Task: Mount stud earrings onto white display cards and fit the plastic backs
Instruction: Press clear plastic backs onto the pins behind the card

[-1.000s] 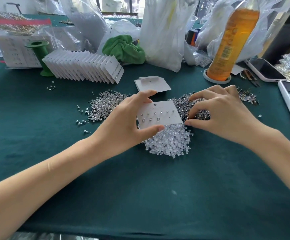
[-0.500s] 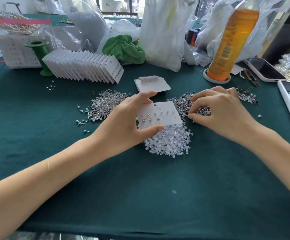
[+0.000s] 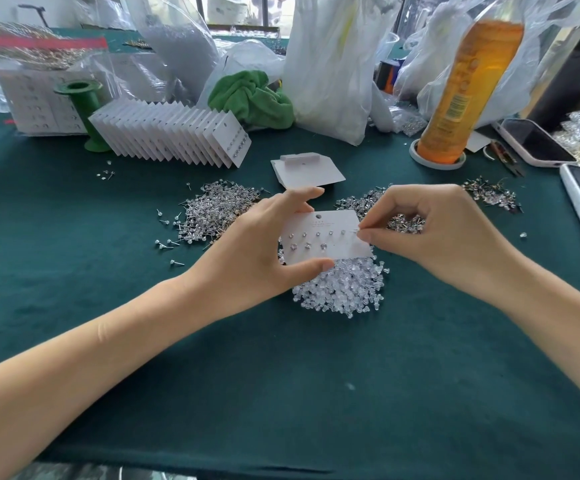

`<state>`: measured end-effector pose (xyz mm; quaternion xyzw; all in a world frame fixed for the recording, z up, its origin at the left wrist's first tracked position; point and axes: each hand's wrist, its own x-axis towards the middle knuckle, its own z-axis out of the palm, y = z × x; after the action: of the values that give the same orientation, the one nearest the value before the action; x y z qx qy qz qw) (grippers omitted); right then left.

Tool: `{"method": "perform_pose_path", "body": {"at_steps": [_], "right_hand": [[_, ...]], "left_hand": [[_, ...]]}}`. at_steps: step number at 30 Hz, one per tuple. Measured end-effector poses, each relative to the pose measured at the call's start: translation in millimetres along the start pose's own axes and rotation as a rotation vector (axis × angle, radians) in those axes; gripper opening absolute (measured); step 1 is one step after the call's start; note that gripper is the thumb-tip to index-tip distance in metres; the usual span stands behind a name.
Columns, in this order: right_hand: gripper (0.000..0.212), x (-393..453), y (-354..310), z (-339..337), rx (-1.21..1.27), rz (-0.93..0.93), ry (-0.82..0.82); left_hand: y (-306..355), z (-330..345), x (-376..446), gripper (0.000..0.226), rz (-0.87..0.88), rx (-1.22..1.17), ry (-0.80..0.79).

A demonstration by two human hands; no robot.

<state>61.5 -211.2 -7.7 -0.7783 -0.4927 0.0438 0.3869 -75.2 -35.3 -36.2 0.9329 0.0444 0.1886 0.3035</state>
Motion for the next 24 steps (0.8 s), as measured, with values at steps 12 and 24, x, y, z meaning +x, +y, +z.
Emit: {"method": "perform_pose_path", "body": {"at_steps": [12, 24], "right_hand": [[0.015, -8, -8, 9, -0.03, -0.062, 0.008], [0.012, -8, -5, 12, -0.063, -0.178, 0.026]], "left_hand": [[7, -1, -2, 0.075, -0.016, -0.029, -0.019], [8, 0, -2, 0.073, -0.063, -0.115, -0.04]]}}
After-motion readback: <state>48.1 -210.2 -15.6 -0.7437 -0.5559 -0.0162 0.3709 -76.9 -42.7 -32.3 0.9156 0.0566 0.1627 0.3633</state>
